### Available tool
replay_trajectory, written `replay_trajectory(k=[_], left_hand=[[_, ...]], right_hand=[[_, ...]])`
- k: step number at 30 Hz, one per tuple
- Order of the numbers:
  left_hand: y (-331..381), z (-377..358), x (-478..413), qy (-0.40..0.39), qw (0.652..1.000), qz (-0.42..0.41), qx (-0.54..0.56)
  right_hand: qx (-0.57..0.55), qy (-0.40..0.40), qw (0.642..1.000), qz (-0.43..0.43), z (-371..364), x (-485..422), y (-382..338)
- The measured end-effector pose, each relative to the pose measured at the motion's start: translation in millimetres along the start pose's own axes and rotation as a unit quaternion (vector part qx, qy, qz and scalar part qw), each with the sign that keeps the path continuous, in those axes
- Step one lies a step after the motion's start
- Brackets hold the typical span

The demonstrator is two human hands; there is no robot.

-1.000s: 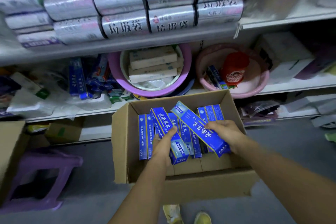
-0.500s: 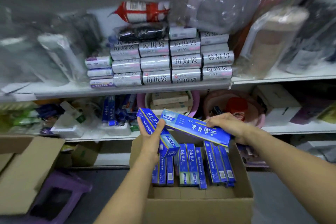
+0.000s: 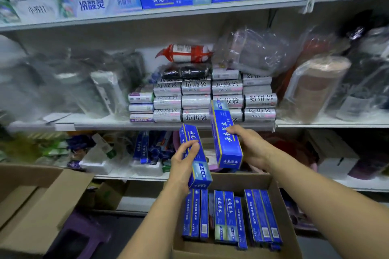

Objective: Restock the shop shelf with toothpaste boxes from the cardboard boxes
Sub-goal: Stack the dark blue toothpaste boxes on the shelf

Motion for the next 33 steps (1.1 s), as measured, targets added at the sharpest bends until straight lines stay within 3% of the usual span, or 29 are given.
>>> replay_trajectory(k=[7,16,23,33], left_hand=[[2,-4,17,-0.021,1.000,-0.006,0.020],[25,-9,20,-0.001,0.999,-0.029,0.019],[43,-28,26,-0.044,0.998,-0.030,-0.024],[60,-32,30,0.021,0.994,-0.050,-0.093]], right_hand=[[-0.121,0.028,0.990,0.068,-12,3,-18],[-0.112,-0.010,0.987,0.117,-20,14,-33],[-0.096,-0.034,0.983,0.150,-23,24,-50],[-0.074,-0.039,0.971,0.226,-17,29,-72]])
Point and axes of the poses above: each hand's wrist, its own x-axis away from the middle knuckle, its own z-axis out of the back of the hand, y = z × x, the point moved 8 cm from there along -x, towards the middle knuckle, and after that the axes turned 8 degrees about z, right-handed, at the moved point
